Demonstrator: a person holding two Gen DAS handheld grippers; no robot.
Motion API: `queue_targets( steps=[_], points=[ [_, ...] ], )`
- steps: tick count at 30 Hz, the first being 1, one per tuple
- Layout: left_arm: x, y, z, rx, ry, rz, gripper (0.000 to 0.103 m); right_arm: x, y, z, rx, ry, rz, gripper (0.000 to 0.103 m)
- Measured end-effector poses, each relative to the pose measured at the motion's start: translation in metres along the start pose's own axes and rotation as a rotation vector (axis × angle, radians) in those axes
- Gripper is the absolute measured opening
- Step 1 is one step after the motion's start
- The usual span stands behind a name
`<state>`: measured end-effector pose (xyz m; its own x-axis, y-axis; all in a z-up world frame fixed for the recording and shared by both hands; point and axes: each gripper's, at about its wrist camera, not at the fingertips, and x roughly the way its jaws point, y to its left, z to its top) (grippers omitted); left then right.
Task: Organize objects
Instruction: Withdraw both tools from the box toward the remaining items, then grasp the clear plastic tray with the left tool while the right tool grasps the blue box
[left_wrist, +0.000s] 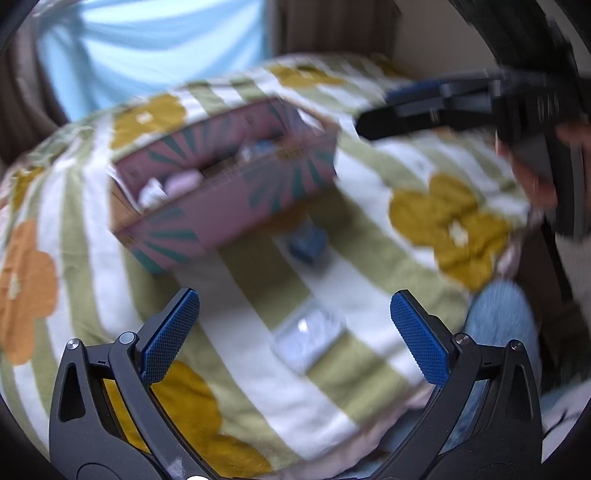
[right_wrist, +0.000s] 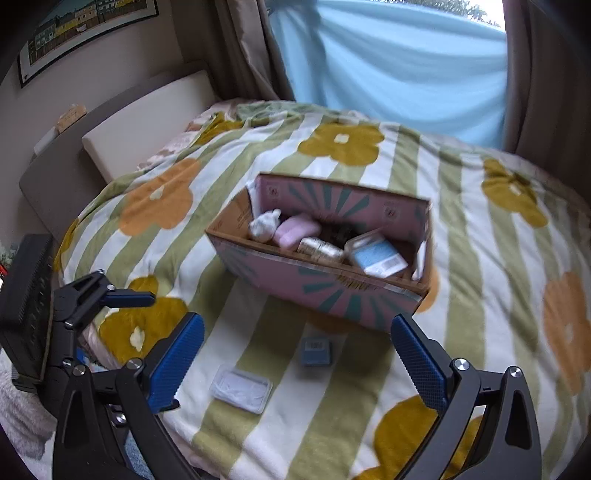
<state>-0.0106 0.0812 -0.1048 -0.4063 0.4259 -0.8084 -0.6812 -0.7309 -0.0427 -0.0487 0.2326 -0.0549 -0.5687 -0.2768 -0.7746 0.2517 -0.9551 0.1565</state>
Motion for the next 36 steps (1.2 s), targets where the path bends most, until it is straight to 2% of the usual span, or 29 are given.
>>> queue_targets(
  steps=[3,8,14,19,26,30,32,36],
  points=[
    [0.027,-0.001,-0.019,0.031,0.043,-0.001,0.103,0.021,-0.001,-0.018,-0.007,0.011,0.008,0.101],
    [0.06,-0.001,-0.039,0.066,0.072,-0.009,0.103,0.065,0.0,-0.045,-0.068,0.074,-0.059,0.101],
    [0.086,0.001,-0.05,0.083,0.088,-0.054,0.102,0.101,-0.012,-0.061,-0.053,0.105,-0.101,0.1],
    [0.103,0.0,-0.053,0.105,0.114,-0.083,0.102,0.13,-0.014,-0.07,-0.105,0.145,-0.147,0.1],
    [0.115,-0.001,-0.054,0.127,0.135,-0.1,0.092,0.151,-0.019,-0.073,-0.1,0.181,-0.151,0.083],
    [0.116,0.002,-0.055,0.116,0.139,-0.129,0.076,0.155,-0.021,-0.072,-0.095,0.185,-0.145,0.073],
    [0.116,0.002,-0.055,0.114,0.139,-0.142,0.074,0.156,-0.021,-0.072,-0.102,0.181,-0.141,0.071],
    [0.113,0.001,-0.058,0.127,0.127,-0.139,0.071,0.158,-0.019,-0.071,-0.11,0.181,-0.136,0.059]
  ],
)
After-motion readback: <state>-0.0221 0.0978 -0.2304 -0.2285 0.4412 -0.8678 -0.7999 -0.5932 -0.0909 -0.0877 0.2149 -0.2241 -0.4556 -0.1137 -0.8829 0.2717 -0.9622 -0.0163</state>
